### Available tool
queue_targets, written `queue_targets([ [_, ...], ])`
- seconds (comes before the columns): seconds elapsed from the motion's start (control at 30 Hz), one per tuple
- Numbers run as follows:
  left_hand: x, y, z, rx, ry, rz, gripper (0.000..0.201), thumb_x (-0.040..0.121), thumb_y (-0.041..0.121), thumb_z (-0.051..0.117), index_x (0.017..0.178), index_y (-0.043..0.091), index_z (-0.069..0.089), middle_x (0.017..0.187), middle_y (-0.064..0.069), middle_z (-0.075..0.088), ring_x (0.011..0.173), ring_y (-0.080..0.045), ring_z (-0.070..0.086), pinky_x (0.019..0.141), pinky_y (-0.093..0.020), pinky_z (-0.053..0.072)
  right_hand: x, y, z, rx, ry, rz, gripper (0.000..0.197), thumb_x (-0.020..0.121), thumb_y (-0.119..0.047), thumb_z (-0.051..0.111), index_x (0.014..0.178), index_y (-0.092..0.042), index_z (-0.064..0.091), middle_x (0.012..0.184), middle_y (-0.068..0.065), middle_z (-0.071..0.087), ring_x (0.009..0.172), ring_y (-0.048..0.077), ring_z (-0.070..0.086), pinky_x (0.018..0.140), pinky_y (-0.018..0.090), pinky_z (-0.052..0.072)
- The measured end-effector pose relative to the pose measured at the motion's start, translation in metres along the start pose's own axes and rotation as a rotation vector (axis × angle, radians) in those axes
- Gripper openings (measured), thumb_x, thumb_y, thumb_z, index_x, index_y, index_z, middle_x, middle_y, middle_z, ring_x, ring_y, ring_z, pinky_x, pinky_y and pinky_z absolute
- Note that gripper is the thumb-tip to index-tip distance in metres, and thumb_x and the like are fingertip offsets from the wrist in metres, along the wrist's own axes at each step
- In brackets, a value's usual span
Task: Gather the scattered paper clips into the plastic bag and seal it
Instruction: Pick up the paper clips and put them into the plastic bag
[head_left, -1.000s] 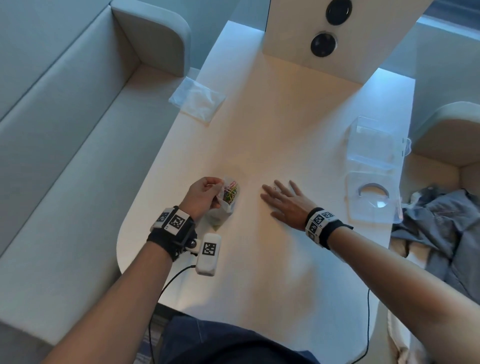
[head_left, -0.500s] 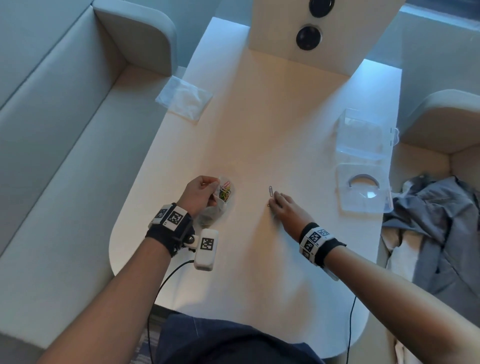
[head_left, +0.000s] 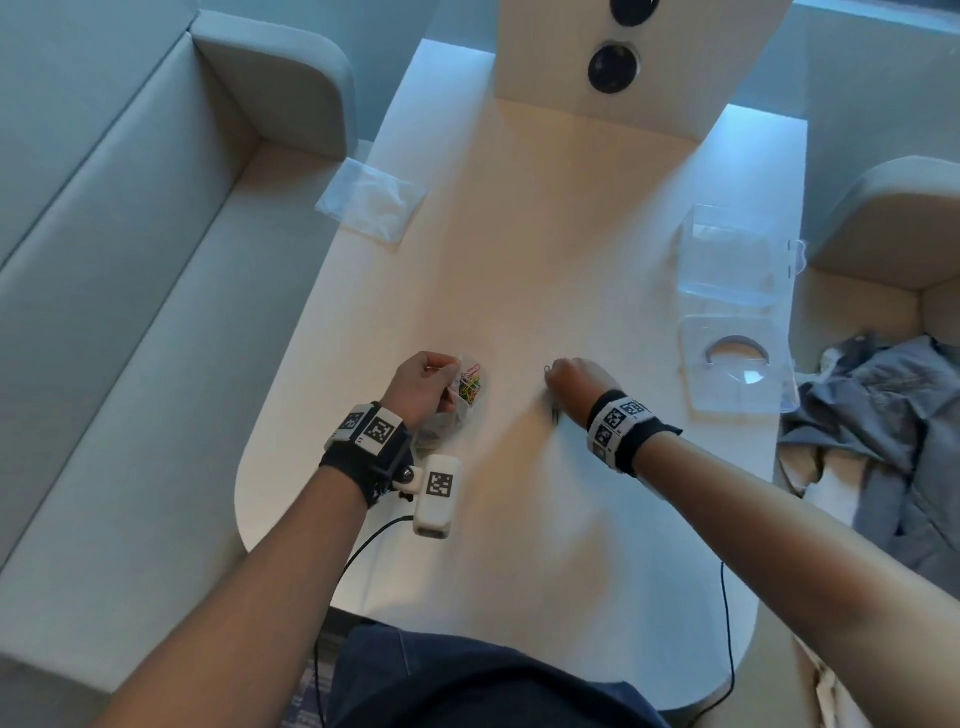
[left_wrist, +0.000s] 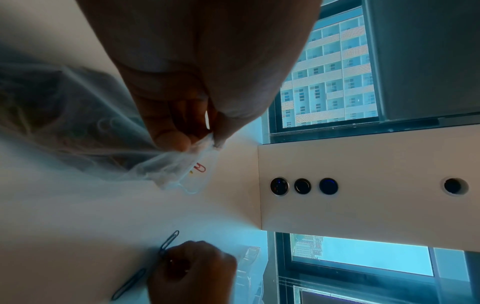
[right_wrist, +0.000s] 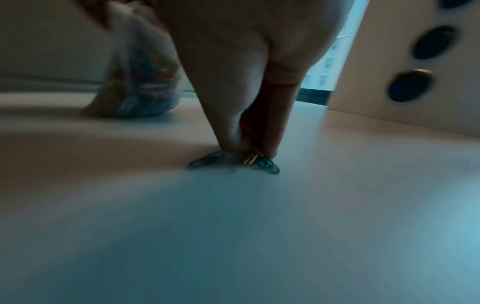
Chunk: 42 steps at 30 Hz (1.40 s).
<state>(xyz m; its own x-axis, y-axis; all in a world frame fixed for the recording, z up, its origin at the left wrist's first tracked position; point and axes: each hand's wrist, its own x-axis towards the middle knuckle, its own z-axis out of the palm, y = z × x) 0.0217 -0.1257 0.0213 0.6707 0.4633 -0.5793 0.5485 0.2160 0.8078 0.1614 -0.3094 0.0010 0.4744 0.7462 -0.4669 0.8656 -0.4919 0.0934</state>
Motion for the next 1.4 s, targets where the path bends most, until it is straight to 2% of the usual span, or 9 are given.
queue_targets([
  [0.13, 0.001, 0.002, 0.008, 0.014, -0.002, 0.024, 0.003, 0.095, 0.016, 0.058, 0.095, 0.014, 0.059, 0.08, -0.003, 0.062, 0.049, -0.006, 0.056, 0.053, -0.023, 0.05, 0.017, 0.037, -0.005, 0.554, 0.079, 0.329, 0.009, 0.082, -0.015, 0.07, 0.084, -0.011, 0.077, 0.082, 0.004, 0.074, 0.081, 0.019, 0.07, 0.08, 0.026, 0.057],
  [0.23, 0.002, 0.002, 0.013, 0.031, -0.013, 0.028, 0.005, 0.096, 0.017, 0.058, 0.097, 0.012, 0.059, 0.084, -0.005, 0.063, 0.051, -0.008, 0.056, 0.059, -0.027, 0.051, 0.01, 0.05, -0.002, 1.467, 0.16, 0.569, 0.006, 0.074, -0.006, 0.08, 0.079, -0.004, 0.076, 0.08, 0.011, 0.074, 0.075, 0.021, 0.073, 0.074, 0.026, 0.06],
  [0.4, 0.006, 0.006, 0.023, 0.048, -0.021, 0.032, 0.009, 0.095, 0.018, 0.058, 0.1, 0.01, 0.059, 0.086, -0.005, 0.061, 0.064, -0.014, 0.057, 0.07, -0.034, 0.052, -0.006, 0.023, -0.036, 2.179, 0.117, 0.371, 0.012, 0.086, 0.006, 0.063, 0.096, 0.012, 0.065, 0.09, 0.019, 0.07, 0.083, 0.023, 0.072, 0.078, 0.025, 0.06],
  [0.5, 0.006, 0.009, 0.03, 0.048, -0.024, 0.048, 0.007, 0.095, 0.017, 0.059, 0.097, 0.01, 0.058, 0.08, -0.004, 0.061, 0.061, -0.016, 0.056, 0.073, -0.039, 0.051, -0.008, -0.006, -0.05, 2.068, 0.141, 0.326, 0.013, 0.082, 0.007, 0.068, 0.094, 0.012, 0.068, 0.088, 0.017, 0.071, 0.08, 0.025, 0.071, 0.075, 0.026, 0.06],
  [0.73, 0.004, 0.011, 0.032, 0.024, -0.033, 0.07, 0.007, 0.094, 0.02, 0.06, 0.094, 0.013, 0.057, 0.078, -0.009, 0.064, 0.056, -0.02, 0.057, 0.074, -0.044, 0.052, -0.006, -0.03, -0.058, 1.032, 0.281, 0.118, 0.018, 0.083, -0.007, 0.067, 0.098, -0.012, 0.078, 0.093, 0.006, 0.077, 0.083, 0.014, 0.072, 0.085, 0.026, 0.057],
  [0.97, 0.002, 0.01, 0.03, 0.024, -0.03, 0.095, 0.01, 0.092, 0.025, 0.062, 0.093, 0.016, 0.06, 0.084, -0.01, 0.065, 0.065, -0.023, 0.059, 0.081, -0.051, 0.054, -0.01, -0.031, -0.074, 0.671, 0.228, -0.064, 0.017, 0.088, -0.015, 0.063, 0.094, -0.015, 0.079, 0.094, 0.004, 0.076, 0.082, 0.018, 0.068, 0.086, 0.034, 0.053],
  [1.07, -0.001, 0.011, 0.028, 0.001, -0.013, 0.101, 0.013, 0.094, 0.023, 0.06, 0.098, 0.011, 0.059, 0.083, -0.011, 0.065, 0.067, -0.026, 0.059, 0.081, -0.051, 0.054, -0.014, -0.02, -0.08, 0.77, 0.234, -0.101, 0.022, 0.089, -0.012, 0.062, 0.1, -0.021, 0.078, 0.102, -0.006, 0.075, 0.09, 0.006, 0.069, 0.089, 0.019, 0.05],
  [1.27, -0.006, 0.01, 0.016, -0.042, 0.056, 0.184, 0.011, 0.096, 0.017, 0.057, 0.102, 0.009, 0.06, 0.088, -0.009, 0.065, 0.067, -0.019, 0.059, 0.062, -0.03, 0.053, -0.006, 0.014, -0.051, 1.155, 0.479, 0.321, 0.013, 0.087, -0.013, 0.07, 0.097, -0.014, 0.077, 0.089, 0.003, 0.075, 0.059, -0.001, 0.066, 0.057, 0.013, 0.055],
  [1.4, -0.012, 0.005, 0.006, -0.094, 0.075, 0.223, 0.006, 0.097, 0.014, 0.055, 0.094, 0.016, 0.059, 0.073, 0.0, 0.063, 0.054, -0.011, 0.056, 0.054, -0.024, 0.049, 0.007, 0.007, 0.002, 0.922, 0.313, 0.5, 0.018, 0.083, -0.02, 0.073, 0.097, -0.01, 0.077, 0.096, 0.009, 0.075, 0.081, 0.021, 0.071, 0.081, 0.03, 0.058],
])
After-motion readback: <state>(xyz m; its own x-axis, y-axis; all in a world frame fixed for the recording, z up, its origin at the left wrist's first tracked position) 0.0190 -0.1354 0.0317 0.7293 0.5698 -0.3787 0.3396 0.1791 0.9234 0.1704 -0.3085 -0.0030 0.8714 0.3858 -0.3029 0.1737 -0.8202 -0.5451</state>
